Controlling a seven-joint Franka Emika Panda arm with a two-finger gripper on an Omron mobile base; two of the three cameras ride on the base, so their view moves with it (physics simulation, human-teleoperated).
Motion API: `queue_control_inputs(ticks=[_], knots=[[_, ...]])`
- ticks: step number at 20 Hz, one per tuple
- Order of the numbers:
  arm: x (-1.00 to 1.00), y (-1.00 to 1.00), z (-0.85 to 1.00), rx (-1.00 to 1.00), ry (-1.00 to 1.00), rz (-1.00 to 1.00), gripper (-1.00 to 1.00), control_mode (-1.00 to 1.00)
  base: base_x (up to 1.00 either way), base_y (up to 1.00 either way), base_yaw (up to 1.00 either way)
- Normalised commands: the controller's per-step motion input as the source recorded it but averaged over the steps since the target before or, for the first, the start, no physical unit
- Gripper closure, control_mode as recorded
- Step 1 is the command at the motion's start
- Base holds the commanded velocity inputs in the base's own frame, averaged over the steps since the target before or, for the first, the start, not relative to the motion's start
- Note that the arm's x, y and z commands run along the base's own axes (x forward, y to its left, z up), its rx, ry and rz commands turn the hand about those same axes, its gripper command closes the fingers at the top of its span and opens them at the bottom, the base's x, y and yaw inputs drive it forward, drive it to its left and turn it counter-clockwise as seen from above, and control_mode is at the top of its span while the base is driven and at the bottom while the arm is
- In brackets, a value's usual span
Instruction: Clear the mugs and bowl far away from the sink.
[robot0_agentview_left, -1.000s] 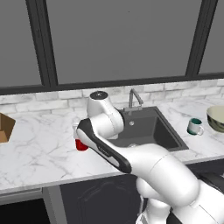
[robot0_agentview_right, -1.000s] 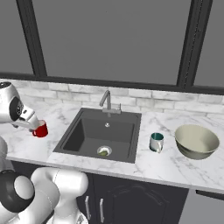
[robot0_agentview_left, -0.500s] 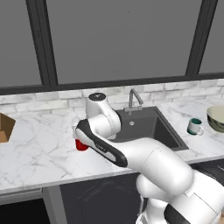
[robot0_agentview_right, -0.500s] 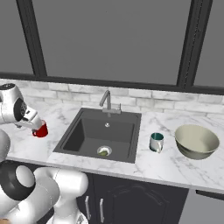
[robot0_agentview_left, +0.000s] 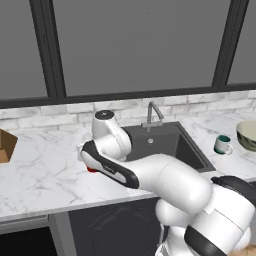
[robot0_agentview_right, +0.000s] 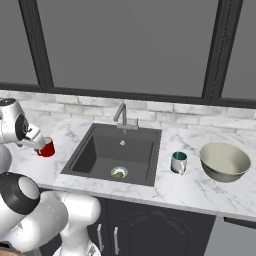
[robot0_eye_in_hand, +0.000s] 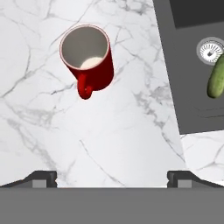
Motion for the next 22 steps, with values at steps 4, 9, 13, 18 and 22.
queue_control_inputs(ticks=[4, 9, 13, 18, 22], knots=[[0.28, 0.03, -0.20, 0.00, 0.00, 0.00, -1.00, -1.00, 0.00, 0.00, 0.00], [0.26, 0.00, -0.19, 0.00, 0.03, 0.00, -1.00, -1.00, 0.00, 0.00, 0.00], [0.23, 0.03, -0.17, 0.00, 0.01, 0.00, -1.00, -1.00, 0.00, 0.00, 0.00], [0.25, 0.08, -0.18, 0.00, 0.01, 0.00, -1.00, -1.00, 0.00, 0.00, 0.00], [0.20, 0.16, -0.21, 0.00, 0.02, 0.00, -1.00, -1.00, 0.00, 0.00, 0.00]])
